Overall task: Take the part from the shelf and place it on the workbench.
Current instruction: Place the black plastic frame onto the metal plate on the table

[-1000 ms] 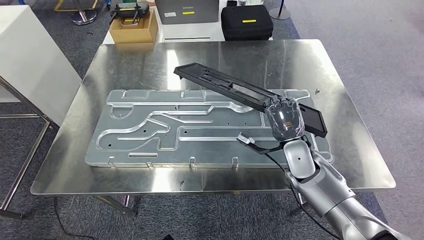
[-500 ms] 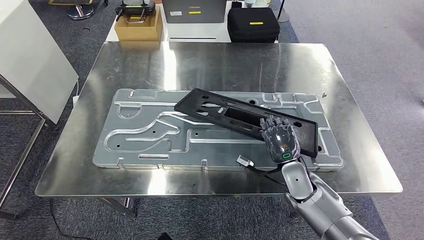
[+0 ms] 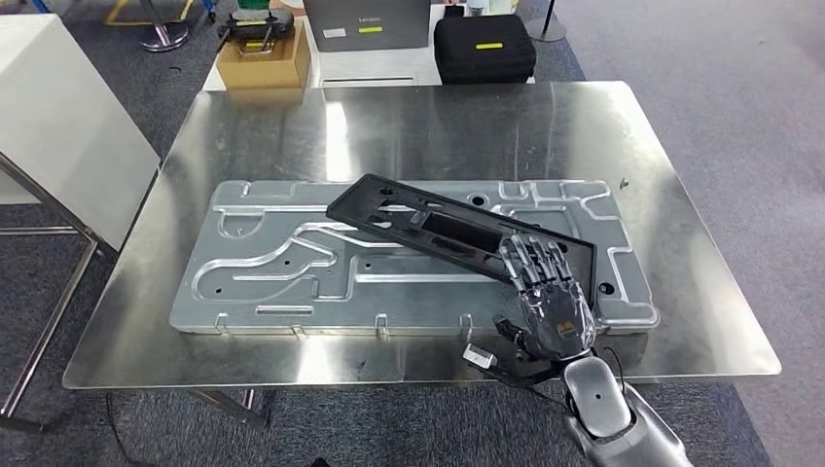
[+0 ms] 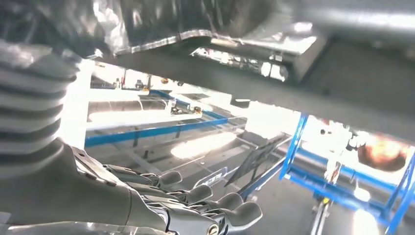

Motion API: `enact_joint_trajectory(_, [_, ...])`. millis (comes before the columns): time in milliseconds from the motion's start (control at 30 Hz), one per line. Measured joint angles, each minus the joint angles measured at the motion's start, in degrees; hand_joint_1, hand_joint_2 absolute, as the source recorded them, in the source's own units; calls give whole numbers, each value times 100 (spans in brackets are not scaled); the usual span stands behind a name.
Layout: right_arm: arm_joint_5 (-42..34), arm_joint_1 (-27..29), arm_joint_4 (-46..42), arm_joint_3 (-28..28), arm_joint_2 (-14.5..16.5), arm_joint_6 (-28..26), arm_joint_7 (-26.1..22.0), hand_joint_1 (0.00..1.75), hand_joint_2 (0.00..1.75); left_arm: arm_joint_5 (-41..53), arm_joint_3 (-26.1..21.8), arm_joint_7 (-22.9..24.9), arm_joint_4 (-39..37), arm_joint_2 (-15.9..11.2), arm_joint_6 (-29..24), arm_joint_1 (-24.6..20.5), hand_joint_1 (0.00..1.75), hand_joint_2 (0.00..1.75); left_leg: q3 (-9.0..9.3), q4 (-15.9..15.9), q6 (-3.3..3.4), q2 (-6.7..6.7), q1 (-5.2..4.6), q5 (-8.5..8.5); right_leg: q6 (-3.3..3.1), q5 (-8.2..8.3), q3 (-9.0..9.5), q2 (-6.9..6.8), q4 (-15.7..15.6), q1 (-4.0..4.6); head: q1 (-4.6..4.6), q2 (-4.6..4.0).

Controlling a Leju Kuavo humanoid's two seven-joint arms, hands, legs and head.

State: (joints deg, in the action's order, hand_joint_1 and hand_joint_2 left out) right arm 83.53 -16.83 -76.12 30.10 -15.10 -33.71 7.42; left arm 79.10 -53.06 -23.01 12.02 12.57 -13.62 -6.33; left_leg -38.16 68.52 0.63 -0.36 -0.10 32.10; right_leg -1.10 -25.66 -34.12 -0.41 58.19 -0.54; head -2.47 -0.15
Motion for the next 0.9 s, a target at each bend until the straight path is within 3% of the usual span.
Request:
enact_joint_trajectory(67, [-134,345,-350,-209,10,-145,-154,0,0,-31,-9,29,0,-6,-63,51,0,0,-254,575,-39,1,27,196,-15,-16,2,-15,13,4,1,0])
enact_joint_trajectory(100, [-185,488,-501,-288,18,-188,-206,0,0,-39,-12,40,0,-9,-86,76,0,0,-249,580,-50,1,37,134,-13,-25,2,-12,25,3,1,0])
enact_joint_trajectory(133, [-213,598,-626,-349,25,-210,-240,0,0,-41,-14,48,0,-14,-100,93,0,0,-131,353,-53,2,47,-25,-5,-35,4,-2,39,0,2,0])
enact_joint_trajectory(200, [-241,736,-828,-433,34,-219,-266,0,0,-41,-17,55,0,-20,-119,99,0,0,281,-453,-29,2,53,-371,30,-60,8,21,75,5,2,0])
enact_joint_trajectory(267, [-316,831,-983,-496,37,-243,-304,0,0,-49,-21,62,0,-22,-141,93,0,0,520,-934,20,-1,39,-500,81,-74,4,34,98,19,-1,0])
enact_joint_trajectory(300, [-420,892,-1053,-527,41,-281,-368,0,0,-60,-26,67,0,-23,-163,95,0,0,532,-962,46,-4,26,-488,111,-71,5,35,96,23,-2,0])
enact_joint_trajectory(367, [-945,1098,-1316,-638,109,-416,-780,0,87,-111,-46,74,0,-23,-259,116,0,0,546,-1000,115,-5,32,-523,173,-75,15,34,91,14,-2,0])
enact_joint_trajectory(433, [-1764,1415,-1762,-881,329,-546,-1571,0,175,-173,-84,74,0,-20,-398,141,0,0,583,-1071,192,-2,58,-564,223,-251,-69,38,311,3,-8,0])
enact_joint_trajectory(533, [-2960,1920,-2440,-1413,893,-607,-2875,0,175,-238,-148,97,0,-16,-608,164,0,0,596,-1095,235,4,60,-579,275,-796,-527,43,1331,-24,-11,0])
enact_joint_trajectory(567, [-3288,2087,-2637,-1583,1096,-607,-3206,0,175,-252,-166,119,0,-15,-672,175,0,0,595,-1089,235,4,57,-578,289,-877,-647,42,1592,-31,-11,0])
enact_joint_trajectory(600, [-3540,2246,-2810,-1733,1278,-607,-3437,0,175,-266,-182,146,0,-15,-727,186,0,0,593,-1079,234,4,56,-575,297,-847,-670,42,1652,-36,-11,0])
enact_joint_trajectory(633, [-3730,2386,-2961,-1865,1438,-607,-3588,0,175,-273,-201,173,0,-13,-776,194,0,0,592,-1066,228,2,56,-571,297,-716,-580,41,1486,-39,-11,0])
enact_joint_trajectory(700, [-3973,2592,-3191,-2092,1705,-606,-3748,0,175,-284,-241,218,0,-3,-852,202,0,0,589,-1031,199,0,53,-552,273,-366,-173,39,713,-41,-10,0])
enact_joint_trajectory(767, [-4111,2740,-3338,-2262,1915,-605,-3847,0,175,-301,-273,238,0,8,-895,201,0,0,583,-1002,146,-1,35,-533,224,-191,90,47,179,-18,-9,0])
enact_joint_trajectory(900, [-4336,2961,-3460,-2435,2194,-607,-3926,0,175,-327,-310,258,0,19,-946,199,0,0,559,-962,14,5,32,-482,89,-111,85,57,84,-12,-7,0])
